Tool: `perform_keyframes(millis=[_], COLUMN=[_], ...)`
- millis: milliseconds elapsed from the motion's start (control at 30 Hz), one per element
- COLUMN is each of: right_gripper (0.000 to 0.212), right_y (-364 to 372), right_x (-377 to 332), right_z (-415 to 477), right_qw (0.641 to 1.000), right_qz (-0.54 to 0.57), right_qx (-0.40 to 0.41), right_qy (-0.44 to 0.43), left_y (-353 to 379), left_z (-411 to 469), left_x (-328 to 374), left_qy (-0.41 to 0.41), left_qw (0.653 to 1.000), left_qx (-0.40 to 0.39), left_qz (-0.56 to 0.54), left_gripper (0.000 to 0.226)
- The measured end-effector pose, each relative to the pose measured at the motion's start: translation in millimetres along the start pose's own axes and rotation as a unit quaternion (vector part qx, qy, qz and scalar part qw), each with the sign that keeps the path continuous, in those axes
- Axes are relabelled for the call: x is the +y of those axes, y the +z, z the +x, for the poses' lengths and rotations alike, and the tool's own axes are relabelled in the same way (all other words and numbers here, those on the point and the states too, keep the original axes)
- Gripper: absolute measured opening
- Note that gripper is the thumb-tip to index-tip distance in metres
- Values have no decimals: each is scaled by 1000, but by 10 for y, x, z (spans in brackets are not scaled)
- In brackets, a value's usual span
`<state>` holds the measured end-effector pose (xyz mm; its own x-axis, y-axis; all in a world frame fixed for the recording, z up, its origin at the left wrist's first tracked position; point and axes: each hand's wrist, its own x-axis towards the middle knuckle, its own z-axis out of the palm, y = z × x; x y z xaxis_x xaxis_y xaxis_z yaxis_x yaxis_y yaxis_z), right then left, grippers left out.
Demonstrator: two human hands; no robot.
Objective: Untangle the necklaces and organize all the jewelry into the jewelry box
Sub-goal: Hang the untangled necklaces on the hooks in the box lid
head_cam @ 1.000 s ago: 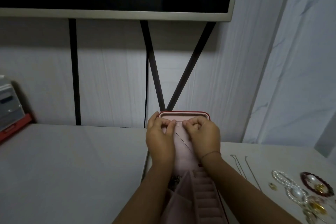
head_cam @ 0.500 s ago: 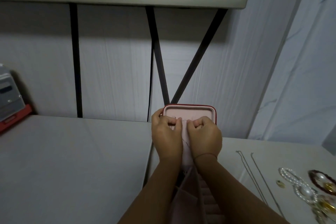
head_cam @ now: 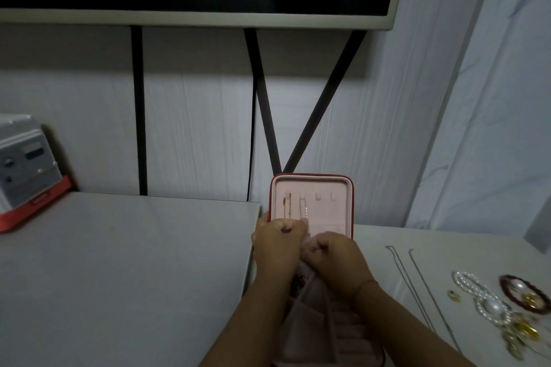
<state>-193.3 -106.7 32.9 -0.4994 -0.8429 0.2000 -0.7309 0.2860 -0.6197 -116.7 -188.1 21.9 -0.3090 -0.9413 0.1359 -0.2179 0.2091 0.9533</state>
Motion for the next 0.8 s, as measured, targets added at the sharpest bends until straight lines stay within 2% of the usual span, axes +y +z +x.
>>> perform_keyframes(millis=[67,133,233,333,433,500,600,800], right_gripper=[32,33,35,37,37,37,33,19], right_y=[-29,-87,-211,-333,-411,-438,-500,-570], right_x=[24,67,160,243,266,265,238,98], right_z=[-95,-194,-307,-395,-452,-460,-440,-291], right_qw=[1000,1000,999,997,993,990,987,984], right_qz=[-13,-9,-5,14,57,85,111,156], right_qx=[3,15,47,78,99,109,120,80], right_qy=[-3,-4,6,13,9,7,4,9], left_y=[-39,-81,-94,-64,-21,16,59,80], left_z=[-45,-113,-212,-236,-203,-173,-125,-71], left_x=[64,123,89,-12,-62,-77,-97,-121], left_qy=[9,33,105,141,130,126,133,113], left_qw=[999,988,971,962,951,949,950,968], left_qx=[15,46,62,29,0,-4,5,24], left_qz=[45,140,204,232,280,289,283,222], left_gripper=[15,13,24,38,57,62,51,24])
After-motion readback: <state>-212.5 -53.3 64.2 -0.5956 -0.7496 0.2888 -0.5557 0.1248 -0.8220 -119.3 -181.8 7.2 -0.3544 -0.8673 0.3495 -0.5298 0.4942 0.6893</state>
